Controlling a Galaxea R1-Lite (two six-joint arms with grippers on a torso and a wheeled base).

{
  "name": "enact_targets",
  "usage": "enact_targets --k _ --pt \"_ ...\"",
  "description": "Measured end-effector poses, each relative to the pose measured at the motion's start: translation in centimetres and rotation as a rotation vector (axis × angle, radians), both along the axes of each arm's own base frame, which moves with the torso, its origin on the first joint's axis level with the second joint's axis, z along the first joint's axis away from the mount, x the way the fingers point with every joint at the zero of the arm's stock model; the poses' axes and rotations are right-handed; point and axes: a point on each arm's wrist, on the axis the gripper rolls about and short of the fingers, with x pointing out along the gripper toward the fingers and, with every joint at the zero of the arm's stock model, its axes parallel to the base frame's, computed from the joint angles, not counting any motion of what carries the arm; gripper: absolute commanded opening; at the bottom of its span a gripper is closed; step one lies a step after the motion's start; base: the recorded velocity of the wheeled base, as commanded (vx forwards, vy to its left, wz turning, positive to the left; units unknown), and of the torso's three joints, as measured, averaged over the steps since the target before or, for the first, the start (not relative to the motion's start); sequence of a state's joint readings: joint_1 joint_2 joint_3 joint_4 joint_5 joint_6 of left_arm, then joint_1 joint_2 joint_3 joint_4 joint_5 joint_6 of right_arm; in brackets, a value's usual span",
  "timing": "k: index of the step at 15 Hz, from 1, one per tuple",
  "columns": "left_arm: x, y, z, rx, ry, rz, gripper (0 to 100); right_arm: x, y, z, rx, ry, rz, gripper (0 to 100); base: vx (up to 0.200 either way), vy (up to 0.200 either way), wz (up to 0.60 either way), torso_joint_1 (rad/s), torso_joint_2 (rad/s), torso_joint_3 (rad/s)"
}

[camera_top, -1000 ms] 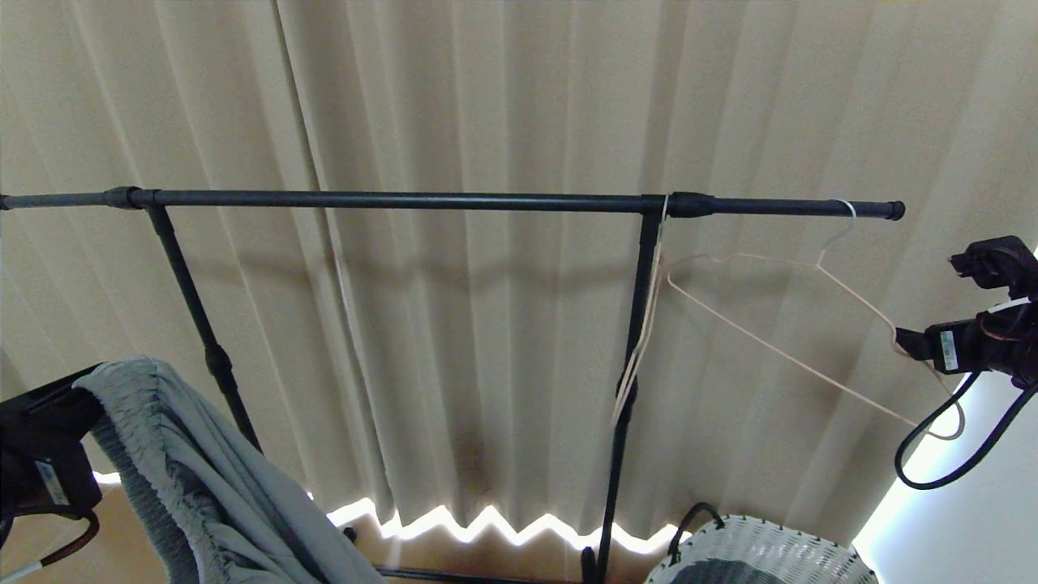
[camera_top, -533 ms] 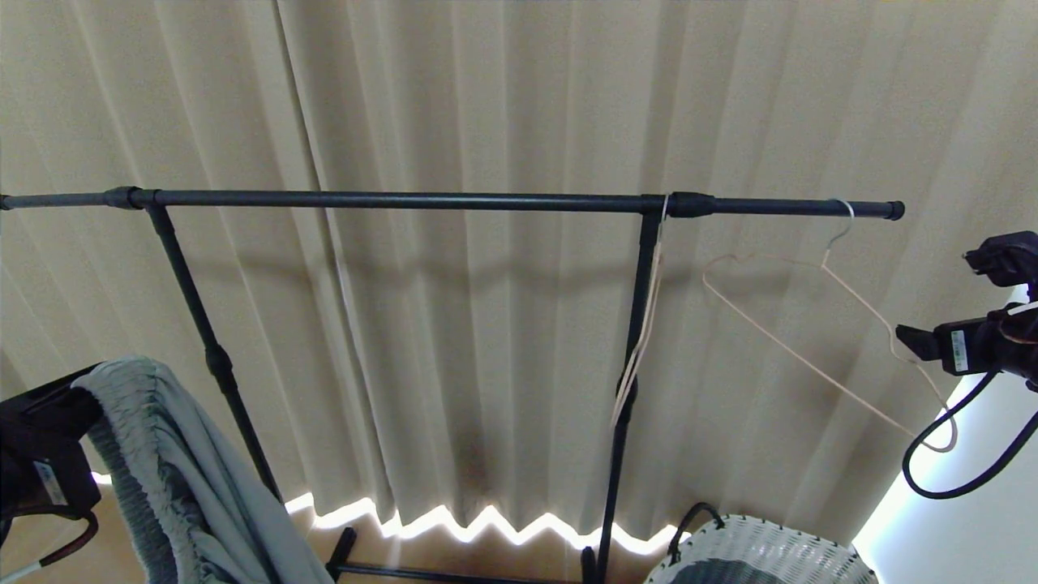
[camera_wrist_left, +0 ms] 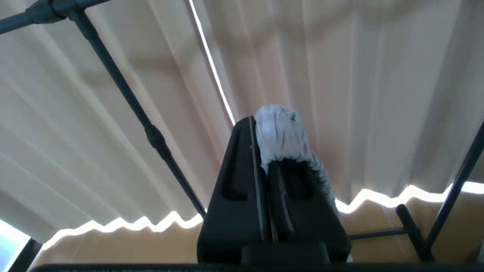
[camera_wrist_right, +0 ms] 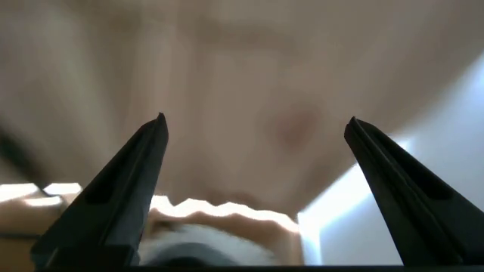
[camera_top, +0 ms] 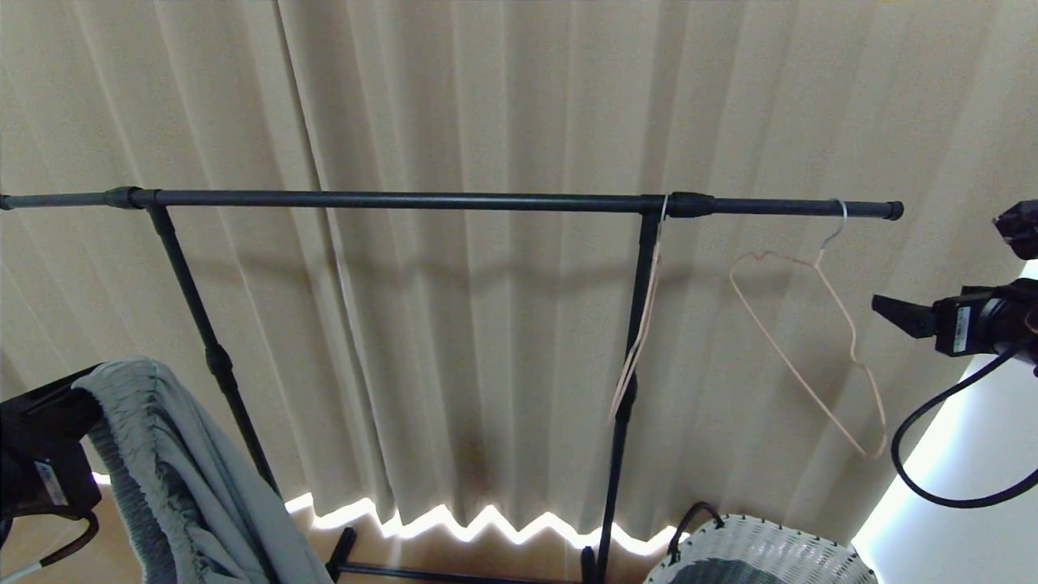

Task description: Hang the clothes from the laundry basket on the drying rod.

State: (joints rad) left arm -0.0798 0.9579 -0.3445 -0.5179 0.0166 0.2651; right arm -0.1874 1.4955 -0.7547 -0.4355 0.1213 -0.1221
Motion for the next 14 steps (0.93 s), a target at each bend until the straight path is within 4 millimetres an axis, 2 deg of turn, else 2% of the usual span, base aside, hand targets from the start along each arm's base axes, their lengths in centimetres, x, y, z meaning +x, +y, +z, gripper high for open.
enact_targets --k 2,4,7,10,14 --pt "0.0 0.0 0.0 0.000 -0.001 0.000 0 -0.1 2.2 -0.2 0.040 0.042 0.079 100 0.000 0.000 0.00 0.000 0.00 0.000" --pt "0.0 0.0 0.0 0.000 -0.002 0.000 0 0.3 3.2 -0.6 0.041 0.079 0.106 100 0.000 0.000 0.00 0.000 0.00 0.000" --pt "0.0 0.0 0.0 0.000 -0.002 0.000 0 1.1 3.3 -1.7 0.005 0.178 0.005 100 0.000 0.000 0.00 0.000 0.00 0.000" --pt "0.0 0.0 0.0 0.000 -0.002 0.000 0 1.4 3.1 -2.4 0.000 0.249 -0.022 100 0.000 0.000 0.00 0.000 0.00 0.000" --pt "0.0 0.0 0.0 0.000 -0.003 0.000 0 1.6 3.1 -2.2 0.011 0.236 -0.016 100 0.000 0.000 0.00 0.000 0.00 0.000"
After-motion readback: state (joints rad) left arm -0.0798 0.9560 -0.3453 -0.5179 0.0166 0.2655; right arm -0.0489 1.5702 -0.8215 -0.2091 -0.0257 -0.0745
